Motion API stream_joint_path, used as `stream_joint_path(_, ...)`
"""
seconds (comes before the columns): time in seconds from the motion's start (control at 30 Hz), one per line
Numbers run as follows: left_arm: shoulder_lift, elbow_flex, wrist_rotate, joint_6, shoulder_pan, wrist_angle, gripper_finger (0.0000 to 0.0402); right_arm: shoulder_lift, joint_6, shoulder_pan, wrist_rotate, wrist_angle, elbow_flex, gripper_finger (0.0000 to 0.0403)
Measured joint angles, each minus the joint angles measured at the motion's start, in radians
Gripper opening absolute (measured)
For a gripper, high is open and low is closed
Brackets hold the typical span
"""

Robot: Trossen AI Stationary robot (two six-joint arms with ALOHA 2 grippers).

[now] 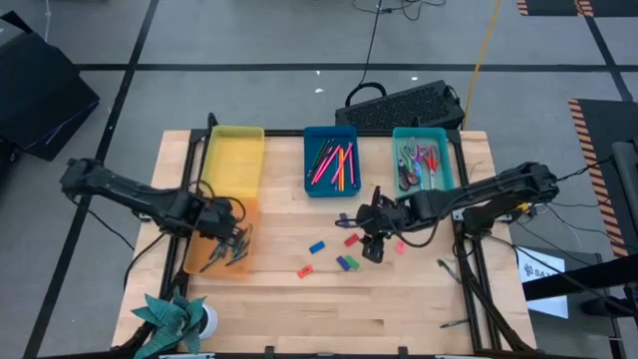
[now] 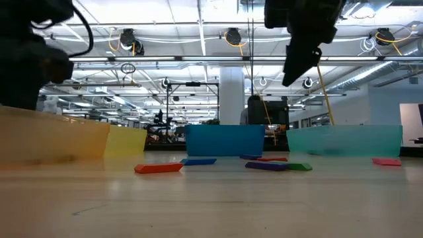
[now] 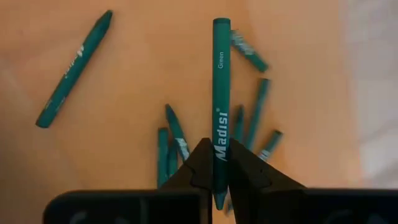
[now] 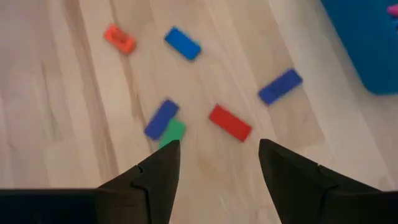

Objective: Sort crayons/erasers/pens/pencils in bins
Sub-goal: Put the top green crayon into the orange bin

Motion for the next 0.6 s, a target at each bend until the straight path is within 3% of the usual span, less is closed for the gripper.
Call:
stream_joint_path(0.2, 0.146, -0.041, -0.007, -0.03, 0.0, 0.02, 0.0045, 0.0, -0.051, 0.064, 0.051, -0.049, 0.005, 0.021)
stream_joint_path(0.43, 0.224, -0.039, 0.047, -0.008, 0.0, 0.024, 0.0159, -0.003, -0.024, 0.115, 0.054, -0.169, 0.005, 0.0212)
stream_joint_path(0.6, 0.185, 0.009, 0.165, 0.068, 0.0, 0.003, 0.0235, -0.008, 0.156, 0.129, 0.043, -0.41, 0.005, 0.0214)
